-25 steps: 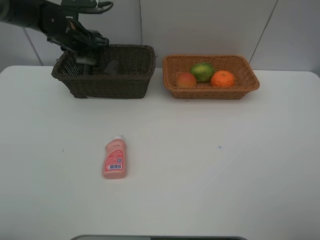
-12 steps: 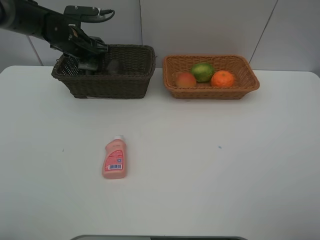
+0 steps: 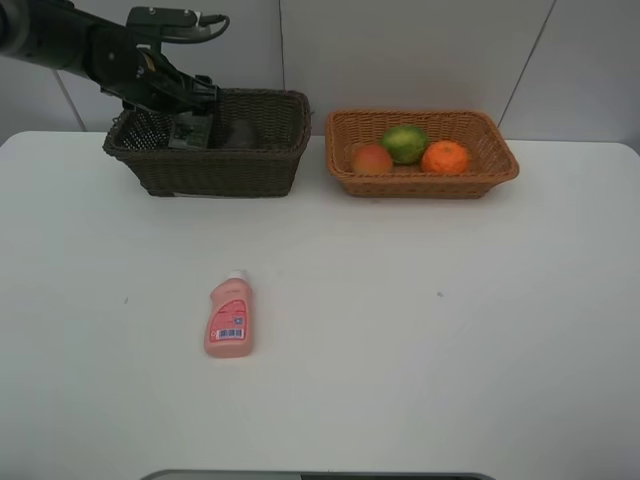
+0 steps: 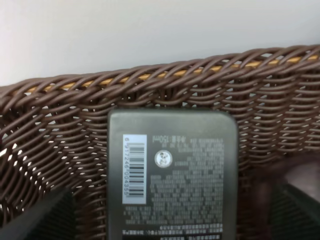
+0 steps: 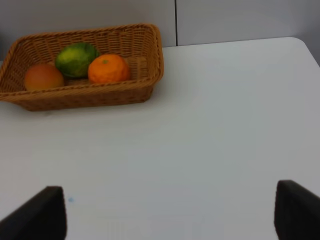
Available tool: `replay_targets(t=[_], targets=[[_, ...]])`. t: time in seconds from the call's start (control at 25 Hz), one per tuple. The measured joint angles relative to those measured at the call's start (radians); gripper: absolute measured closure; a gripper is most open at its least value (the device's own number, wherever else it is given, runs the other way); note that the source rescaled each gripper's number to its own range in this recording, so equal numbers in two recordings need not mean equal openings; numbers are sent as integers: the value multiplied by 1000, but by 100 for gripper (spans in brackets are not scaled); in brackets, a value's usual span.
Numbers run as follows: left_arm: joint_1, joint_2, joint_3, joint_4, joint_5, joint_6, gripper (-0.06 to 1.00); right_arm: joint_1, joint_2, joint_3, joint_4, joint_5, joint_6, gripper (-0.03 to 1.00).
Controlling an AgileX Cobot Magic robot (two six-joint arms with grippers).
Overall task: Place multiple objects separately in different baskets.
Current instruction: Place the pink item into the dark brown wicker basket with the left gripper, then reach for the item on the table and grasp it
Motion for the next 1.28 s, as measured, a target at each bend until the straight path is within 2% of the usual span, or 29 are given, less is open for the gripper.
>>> replay_targets(t=[0.24, 0.48, 0.76, 0.96, 1.28], targets=[[-7, -75, 0, -20, 68, 0, -4, 0, 0, 0, 0, 0, 0, 6], [-84, -207, 0, -67, 326, 0, -4, 0, 0, 0, 0, 0, 0, 6], [-206, -308, 25, -153, 544, -22, -4, 0, 0, 0, 0, 0, 0, 6], [-282, -354, 189, -206, 585, -159, -4, 0, 0, 0, 0, 0, 0, 6], [-383, -372, 430, -222, 591, -342, -4, 0, 0, 0, 0, 0, 0, 6]])
